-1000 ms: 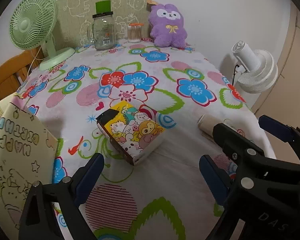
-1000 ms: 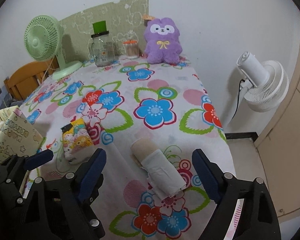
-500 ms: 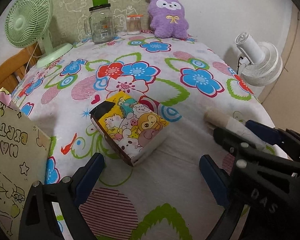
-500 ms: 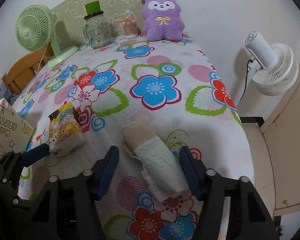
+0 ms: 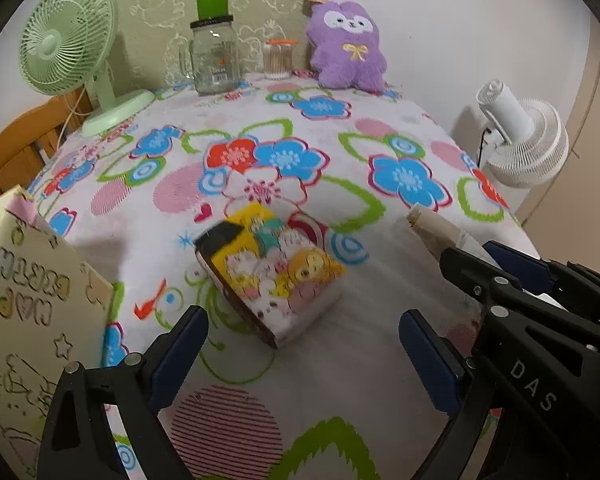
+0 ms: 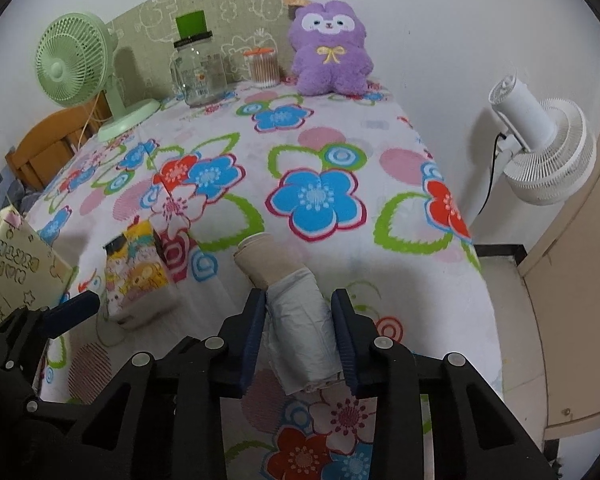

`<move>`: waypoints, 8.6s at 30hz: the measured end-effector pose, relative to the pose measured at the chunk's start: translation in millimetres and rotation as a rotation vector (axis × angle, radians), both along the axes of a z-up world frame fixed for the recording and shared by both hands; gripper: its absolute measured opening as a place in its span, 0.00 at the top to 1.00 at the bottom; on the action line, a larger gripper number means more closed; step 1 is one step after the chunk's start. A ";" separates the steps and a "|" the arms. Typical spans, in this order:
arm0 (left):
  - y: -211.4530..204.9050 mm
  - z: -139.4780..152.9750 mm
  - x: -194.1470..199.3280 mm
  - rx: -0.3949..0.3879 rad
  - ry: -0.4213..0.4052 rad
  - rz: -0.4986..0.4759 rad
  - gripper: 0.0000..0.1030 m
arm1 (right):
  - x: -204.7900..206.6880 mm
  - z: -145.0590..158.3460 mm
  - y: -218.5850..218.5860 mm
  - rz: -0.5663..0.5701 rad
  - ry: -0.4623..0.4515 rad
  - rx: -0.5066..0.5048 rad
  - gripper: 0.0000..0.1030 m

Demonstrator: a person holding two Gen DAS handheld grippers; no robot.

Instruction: Organize soft objects

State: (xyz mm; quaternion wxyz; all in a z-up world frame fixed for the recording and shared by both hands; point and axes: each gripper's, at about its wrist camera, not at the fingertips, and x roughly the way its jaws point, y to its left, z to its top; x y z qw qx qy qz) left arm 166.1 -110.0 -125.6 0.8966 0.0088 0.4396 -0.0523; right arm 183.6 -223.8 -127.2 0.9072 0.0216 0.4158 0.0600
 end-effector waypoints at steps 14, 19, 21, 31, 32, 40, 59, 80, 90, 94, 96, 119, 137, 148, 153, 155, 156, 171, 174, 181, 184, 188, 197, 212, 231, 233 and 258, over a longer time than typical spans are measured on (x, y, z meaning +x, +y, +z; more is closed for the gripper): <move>5.6 3.0 17.7 -0.047 -0.026 0.097 0.12 | 15.0 14.3 2.5 -0.013 -0.040 0.028 0.64; 6.7 -2.1 22.9 -0.050 -0.013 0.107 0.13 | 19.0 10.4 3.6 -0.018 -0.031 0.029 0.64; 6.7 -3.6 23.8 -0.048 -0.014 0.110 0.14 | 20.0 9.3 4.2 -0.018 -0.029 0.026 0.64; 9.2 -5.7 23.8 -0.025 0.005 0.110 0.33 | 21.1 6.3 6.4 -0.010 -0.008 0.019 0.64; 9.6 -5.6 23.3 -0.024 0.007 0.109 0.35 | 20.8 6.3 7.0 -0.011 -0.008 0.015 0.64; 16.1 -4.4 14.6 -0.011 0.023 0.109 0.40 | 13.5 6.9 13.4 -0.006 0.000 0.012 0.64; 26.5 0.9 -24.6 0.007 0.022 0.081 0.46 | -30.8 9.4 26.3 -0.018 0.004 0.032 0.64; 39.8 32.1 -73.8 0.009 -0.025 0.034 0.47 | -86.1 37.5 41.2 -0.024 -0.067 0.048 0.64; 45.3 56.2 -93.1 0.007 -0.046 0.006 0.47 | -111.8 64.1 48.4 -0.037 -0.123 0.042 0.64; 47.3 67.0 -100.5 0.020 -0.064 0.005 0.47 | -119.0 71.9 50.1 -0.040 -0.132 0.054 0.64; 48.5 72.2 -103.5 0.021 -0.073 0.004 0.47 | -124.1 76.6 50.9 -0.048 -0.143 0.057 0.64; 92.2 123.4 -118.1 0.006 -0.155 0.015 0.47 | -144.3 133.0 92.7 -0.037 -0.243 0.037 0.64; 144.1 120.5 -103.2 0.030 -0.152 0.049 0.47 | -122.7 134.2 147.9 0.042 -0.232 0.054 0.64; 170.9 105.4 -91.2 0.038 -0.122 0.073 0.47 | -105.1 121.1 180.6 0.108 -0.199 0.057 0.64; 181.6 96.5 -86.5 0.028 -0.097 0.081 0.47 | -97.6 114.9 192.5 0.132 -0.183 0.047 0.64; 186.2 91.7 -84.5 0.024 -0.084 0.084 0.47 | -96.0 112.2 198.5 0.142 -0.176 0.039 0.64; 188.0 89.9 -83.9 0.024 -0.081 0.086 0.47 | -94.7 110.6 200.8 0.145 -0.172 0.038 0.64; 209.9 73.1 -84.6 0.027 -0.052 0.075 0.38 | -87.4 94.6 233.8 0.213 -0.134 -0.004 0.64; 213.4 74.8 -85.3 0.033 -0.065 0.075 0.26 | -87.6 95.4 240.5 0.233 -0.138 -0.006 0.64; 222.1 82.3 -87.6 0.089 -0.124 0.097 0.11 | -82.6 94.2 255.1 0.272 -0.122 0.032 0.64; 228.3 80.3 -85.1 0.087 -0.115 0.105 0.09 | -80.3 93.1 261.1 0.280 -0.117 0.041 0.64; 233.8 76.0 -83.6 0.084 -0.097 0.113 0.09 | -76.5 88.1 266.1 0.291 -0.094 0.059 0.64; 238.3 70.3 -81.4 0.071 -0.073 0.123 0.08 | -72.1 80.2 265.4 0.261 -0.052 0.084 0.25; 215.8 81.0 -87.8 0.061 -0.098 0.112 0.05 | -86.4 94.4 235.5 0.223 -0.106 0.077 0.22; 162.0 110.3 -108.3 0.058 -0.179 0.085 0.02 | -116.6 117.6 164.5 0.099 -0.167 0.082 0.17; 155.3 114.7 -111.6 0.053 -0.188 0.080 0.01 | -120.9 121.7 158.2 0.089 -0.179 0.079 0.17; 111.6 170.7 -154.8 0.045 -0.321 0.087 0.00 | -179.3 172.1 63.9 -0.057 -0.365 0.058 0.06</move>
